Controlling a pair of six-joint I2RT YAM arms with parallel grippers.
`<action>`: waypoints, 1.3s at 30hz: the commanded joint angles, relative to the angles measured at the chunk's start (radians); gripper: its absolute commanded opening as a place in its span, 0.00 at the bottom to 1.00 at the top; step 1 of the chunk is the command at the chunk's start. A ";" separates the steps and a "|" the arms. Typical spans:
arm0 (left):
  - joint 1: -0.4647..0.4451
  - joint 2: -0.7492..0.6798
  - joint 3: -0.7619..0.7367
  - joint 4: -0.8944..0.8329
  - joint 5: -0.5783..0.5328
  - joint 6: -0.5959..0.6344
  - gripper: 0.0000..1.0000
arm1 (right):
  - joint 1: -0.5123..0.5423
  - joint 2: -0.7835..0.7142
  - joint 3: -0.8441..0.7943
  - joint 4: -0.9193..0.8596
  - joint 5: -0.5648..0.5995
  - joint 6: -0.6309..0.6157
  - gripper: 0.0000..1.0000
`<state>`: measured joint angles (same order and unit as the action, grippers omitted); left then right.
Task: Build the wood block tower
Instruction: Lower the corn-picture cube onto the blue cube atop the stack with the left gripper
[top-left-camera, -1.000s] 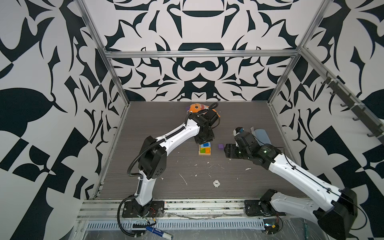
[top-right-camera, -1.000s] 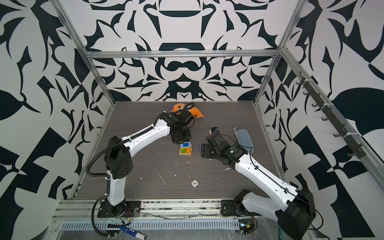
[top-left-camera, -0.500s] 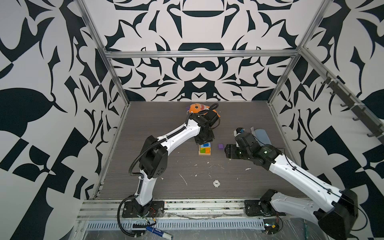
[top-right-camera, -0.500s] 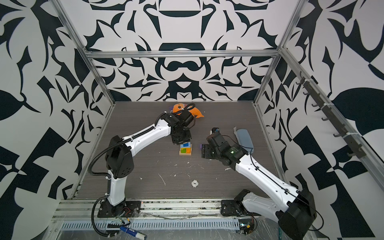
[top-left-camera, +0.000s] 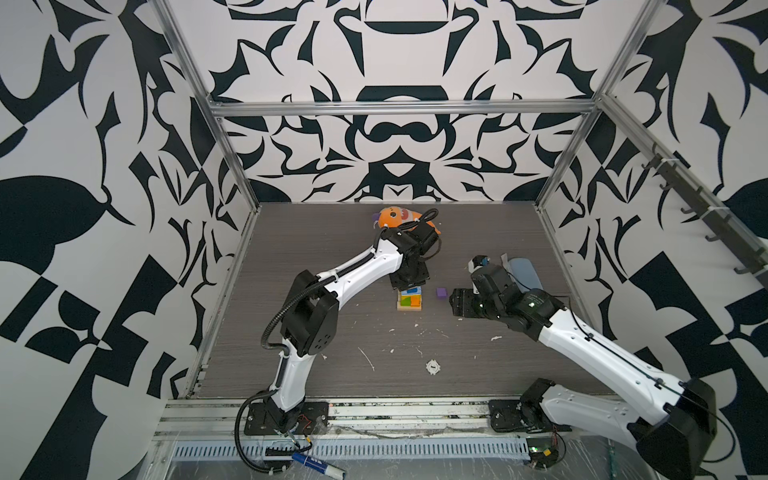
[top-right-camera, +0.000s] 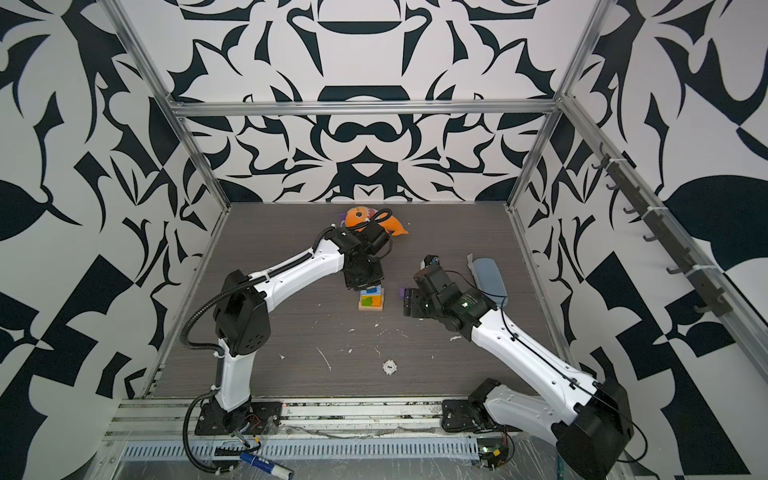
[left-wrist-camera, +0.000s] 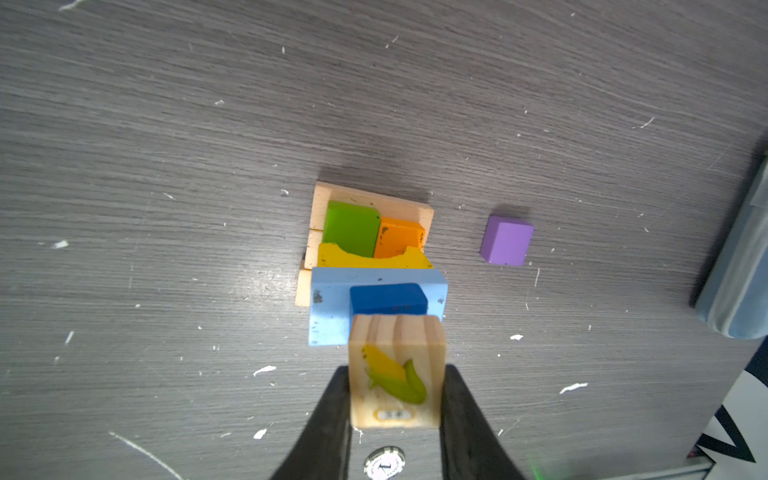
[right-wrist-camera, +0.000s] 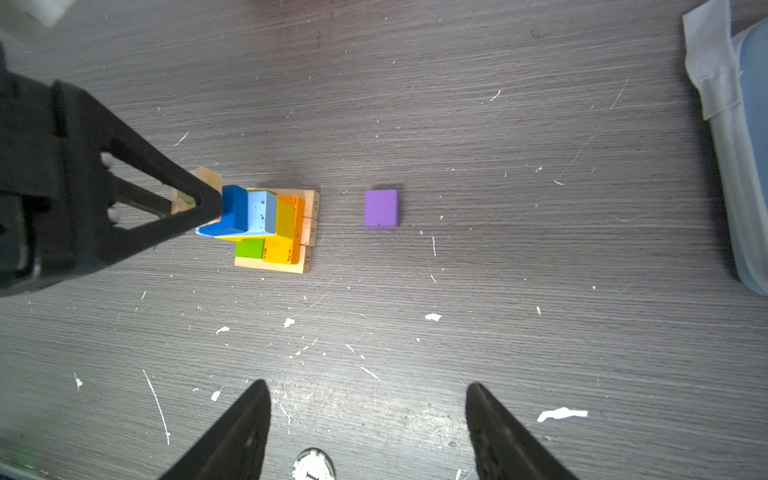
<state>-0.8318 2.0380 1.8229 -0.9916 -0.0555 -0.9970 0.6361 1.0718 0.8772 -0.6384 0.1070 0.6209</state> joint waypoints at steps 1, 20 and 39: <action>-0.004 0.024 0.000 -0.042 -0.015 -0.004 0.34 | -0.004 -0.023 -0.007 0.008 -0.003 -0.009 0.78; -0.007 0.034 0.014 -0.058 -0.023 0.009 0.39 | -0.009 -0.016 -0.008 0.010 -0.011 -0.006 0.78; -0.012 0.041 0.110 -0.105 -0.032 0.051 0.64 | -0.015 -0.010 0.021 -0.006 -0.009 -0.018 0.78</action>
<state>-0.8383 2.0781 1.9003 -1.0275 -0.0669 -0.9543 0.6243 1.0718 0.8719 -0.6384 0.0917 0.6189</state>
